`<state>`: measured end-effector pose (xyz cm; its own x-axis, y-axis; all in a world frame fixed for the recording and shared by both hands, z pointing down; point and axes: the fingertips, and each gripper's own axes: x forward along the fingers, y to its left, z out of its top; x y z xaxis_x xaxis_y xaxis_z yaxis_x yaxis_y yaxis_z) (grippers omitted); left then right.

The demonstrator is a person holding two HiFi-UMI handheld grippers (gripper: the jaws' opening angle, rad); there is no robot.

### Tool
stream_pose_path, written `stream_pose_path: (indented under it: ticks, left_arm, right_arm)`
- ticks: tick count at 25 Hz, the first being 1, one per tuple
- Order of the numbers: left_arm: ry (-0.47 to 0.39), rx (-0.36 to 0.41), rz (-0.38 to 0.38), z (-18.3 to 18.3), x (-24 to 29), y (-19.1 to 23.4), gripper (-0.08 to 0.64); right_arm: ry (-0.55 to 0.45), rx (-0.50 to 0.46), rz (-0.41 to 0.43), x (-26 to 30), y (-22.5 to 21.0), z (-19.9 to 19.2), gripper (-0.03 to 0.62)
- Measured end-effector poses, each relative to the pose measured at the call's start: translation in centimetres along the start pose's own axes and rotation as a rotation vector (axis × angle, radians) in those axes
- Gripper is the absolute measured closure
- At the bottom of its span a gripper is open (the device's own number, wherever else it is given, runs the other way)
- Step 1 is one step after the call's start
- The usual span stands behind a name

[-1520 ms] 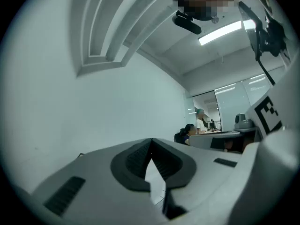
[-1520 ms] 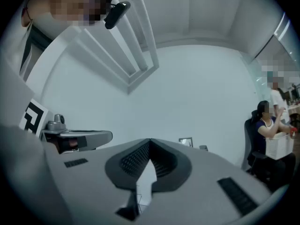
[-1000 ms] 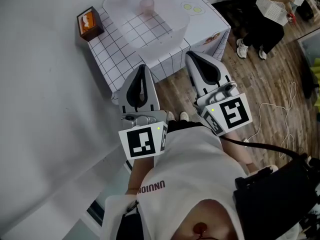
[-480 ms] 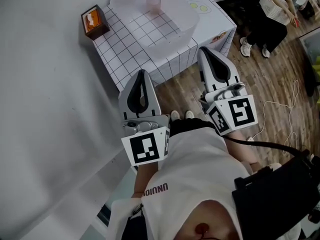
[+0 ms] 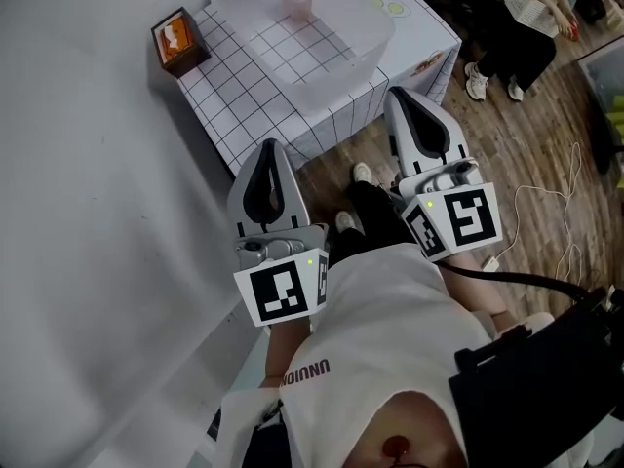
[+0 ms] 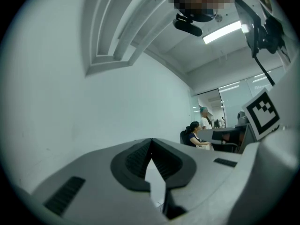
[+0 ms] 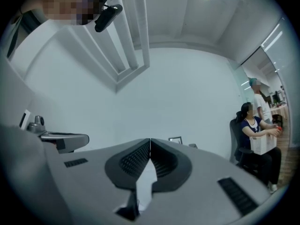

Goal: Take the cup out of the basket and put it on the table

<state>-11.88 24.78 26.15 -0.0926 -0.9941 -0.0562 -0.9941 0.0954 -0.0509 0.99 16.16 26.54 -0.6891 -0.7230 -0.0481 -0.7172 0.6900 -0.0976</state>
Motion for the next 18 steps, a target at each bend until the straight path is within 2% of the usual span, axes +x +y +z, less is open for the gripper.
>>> stream_pose_path:
  ticks: [9,18]
  left_arm:
    - [-0.008,-0.004,0.041,0.2,2.0,1.8,0.547]
    - [-0.017,0.003,0.058,0.8,6.9,2.3,0.546]
  right_arm:
    - [-0.006,-0.009,0.012,3.4,-0.6,0.2,0.572]
    - [-0.016,-0.011,0.030,7.9,-3.4,0.8,0.572]
